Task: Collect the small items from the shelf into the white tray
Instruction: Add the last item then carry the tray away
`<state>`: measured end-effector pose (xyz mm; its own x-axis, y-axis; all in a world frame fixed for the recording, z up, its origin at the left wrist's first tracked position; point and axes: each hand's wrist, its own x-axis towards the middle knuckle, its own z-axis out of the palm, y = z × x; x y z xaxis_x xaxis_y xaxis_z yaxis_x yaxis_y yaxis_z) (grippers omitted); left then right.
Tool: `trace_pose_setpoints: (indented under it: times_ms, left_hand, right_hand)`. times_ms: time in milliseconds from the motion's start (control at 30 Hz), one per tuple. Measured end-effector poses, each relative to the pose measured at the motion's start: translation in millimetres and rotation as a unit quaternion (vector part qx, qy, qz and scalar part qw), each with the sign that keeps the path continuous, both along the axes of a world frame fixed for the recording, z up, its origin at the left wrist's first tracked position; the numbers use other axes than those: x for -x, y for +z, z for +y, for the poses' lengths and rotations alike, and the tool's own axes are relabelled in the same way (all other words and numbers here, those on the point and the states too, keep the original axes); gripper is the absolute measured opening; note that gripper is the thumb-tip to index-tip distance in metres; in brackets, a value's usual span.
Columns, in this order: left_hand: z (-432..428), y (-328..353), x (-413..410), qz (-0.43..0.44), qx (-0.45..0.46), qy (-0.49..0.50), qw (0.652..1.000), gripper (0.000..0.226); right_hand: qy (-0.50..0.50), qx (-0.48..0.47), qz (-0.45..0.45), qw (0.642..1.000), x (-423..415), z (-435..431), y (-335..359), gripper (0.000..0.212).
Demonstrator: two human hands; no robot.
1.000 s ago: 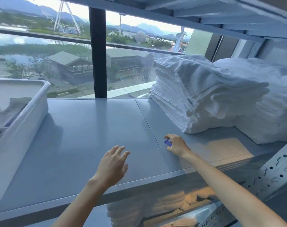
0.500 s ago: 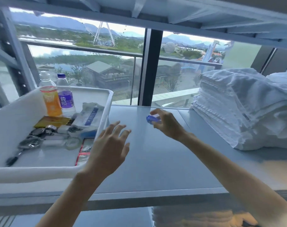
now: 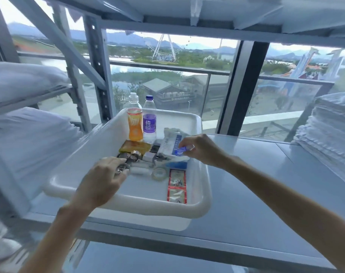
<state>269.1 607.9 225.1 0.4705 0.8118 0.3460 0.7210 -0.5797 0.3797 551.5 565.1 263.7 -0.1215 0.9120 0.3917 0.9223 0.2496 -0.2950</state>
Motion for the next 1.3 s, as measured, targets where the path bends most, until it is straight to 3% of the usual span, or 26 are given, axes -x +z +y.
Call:
trace_pose_setpoints:
  times_ms: [200, 367, 500, 633, 733, 800, 1033, 1167, 1300]
  left_hand:
    - [5, -11, 8, 0.007, 0.042, -0.015, 0.999, 0.035]
    - [8, -12, 10, -0.002, 0.051, 0.059, 0.997, 0.028]
    - [13, -12, 25, -0.002, 0.051, 0.111, 0.993, 0.026]
    - [13, -18, 62, 0.027, 0.023, 0.122, 0.992, 0.04]
    - [10, -16, 71, 0.055, -0.004, 0.105, 0.993, 0.071]
    - [11, -16, 69, 0.076, 0.005, 0.098, 0.992, 0.076]
    - [12, -19, 73, 0.103, 0.008, 0.101, 0.989, 0.064]
    - [12, -15, 77, 0.094, 0.003, 0.077, 0.993, 0.074]
    - [36, -12, 82, 0.044, 0.0, 0.073, 0.996, 0.05]
  right_hand:
    - [-0.005, 0.119, -0.094, 0.988, 37, 66, -24, 0.021]
    - [-0.043, 0.237, -0.113, 0.964, 42, 96, -34, 0.023]
    - [0.001, 0.307, -0.166, 0.937, 57, 106, -44, 0.023]
    - [0.05, 0.334, -0.142, 0.93, 76, 117, -54, 0.023]
    - [0.083, 0.336, -0.109, 0.932, 96, 127, -61, 0.02]
    - [0.091, 0.33, -0.085, 0.936, 111, 136, -69, 0.02]
    - [0.099, 0.258, -0.085, 0.957, 142, 157, -80, 0.024]
    - [0.093, 0.243, -0.07, 0.963, 126, 149, -59, 0.024]
    - [0.027, 0.202, -0.097, 0.974, 70, 123, -30, 0.025]
